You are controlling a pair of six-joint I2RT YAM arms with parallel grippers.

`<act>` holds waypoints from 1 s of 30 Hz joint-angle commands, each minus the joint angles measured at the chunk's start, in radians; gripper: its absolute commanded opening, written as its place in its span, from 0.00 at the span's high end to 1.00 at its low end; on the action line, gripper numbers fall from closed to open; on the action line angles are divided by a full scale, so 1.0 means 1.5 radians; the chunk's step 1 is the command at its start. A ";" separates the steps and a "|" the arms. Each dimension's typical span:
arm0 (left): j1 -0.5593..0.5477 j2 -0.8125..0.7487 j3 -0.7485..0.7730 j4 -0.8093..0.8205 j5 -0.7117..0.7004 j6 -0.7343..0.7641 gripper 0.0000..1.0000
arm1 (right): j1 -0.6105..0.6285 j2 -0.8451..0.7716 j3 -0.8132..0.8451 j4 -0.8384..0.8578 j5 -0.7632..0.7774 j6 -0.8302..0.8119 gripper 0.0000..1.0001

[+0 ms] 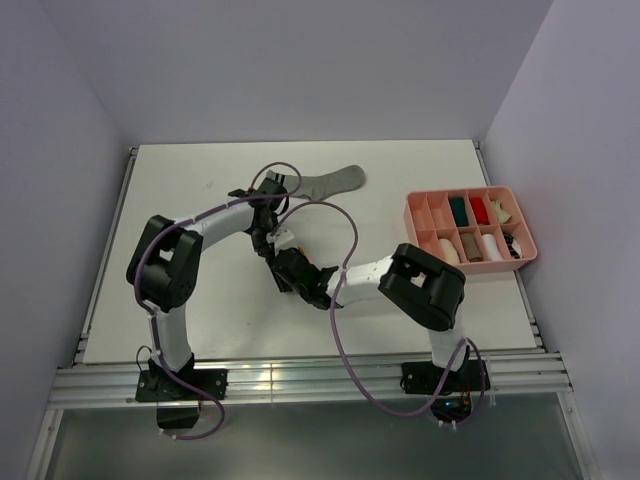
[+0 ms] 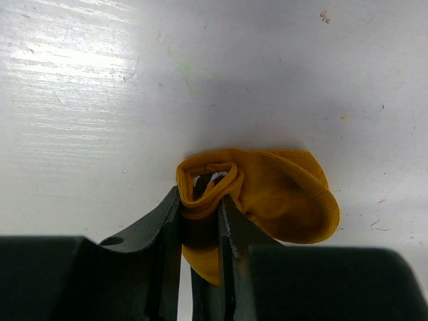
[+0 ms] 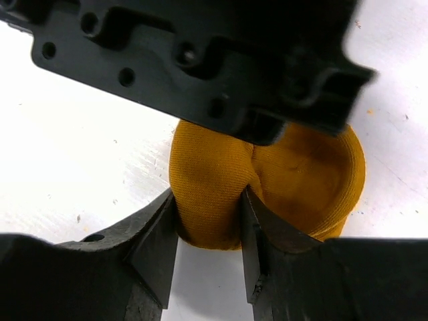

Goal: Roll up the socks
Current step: Roll the sock at the center of the board.

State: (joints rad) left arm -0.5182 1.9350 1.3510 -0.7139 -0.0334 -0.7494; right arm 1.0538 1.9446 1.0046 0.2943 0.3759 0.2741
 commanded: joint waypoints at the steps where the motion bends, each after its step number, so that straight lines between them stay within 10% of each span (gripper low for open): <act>1: -0.008 -0.014 -0.030 -0.030 0.027 -0.014 0.85 | -0.026 0.014 -0.059 0.002 -0.109 0.027 0.98; 14: 0.062 -0.182 -0.107 0.143 0.076 -0.118 0.35 | -0.174 -0.043 -0.147 0.097 -0.556 0.142 1.00; 30: 0.057 -0.430 -0.480 0.408 0.109 -0.268 0.36 | -0.275 0.072 -0.168 0.236 -0.783 0.352 1.00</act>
State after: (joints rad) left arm -0.4141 1.3499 0.6937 -0.2310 0.0986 -1.0698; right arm 0.6537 1.9972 0.7959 0.6899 -0.7639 0.7380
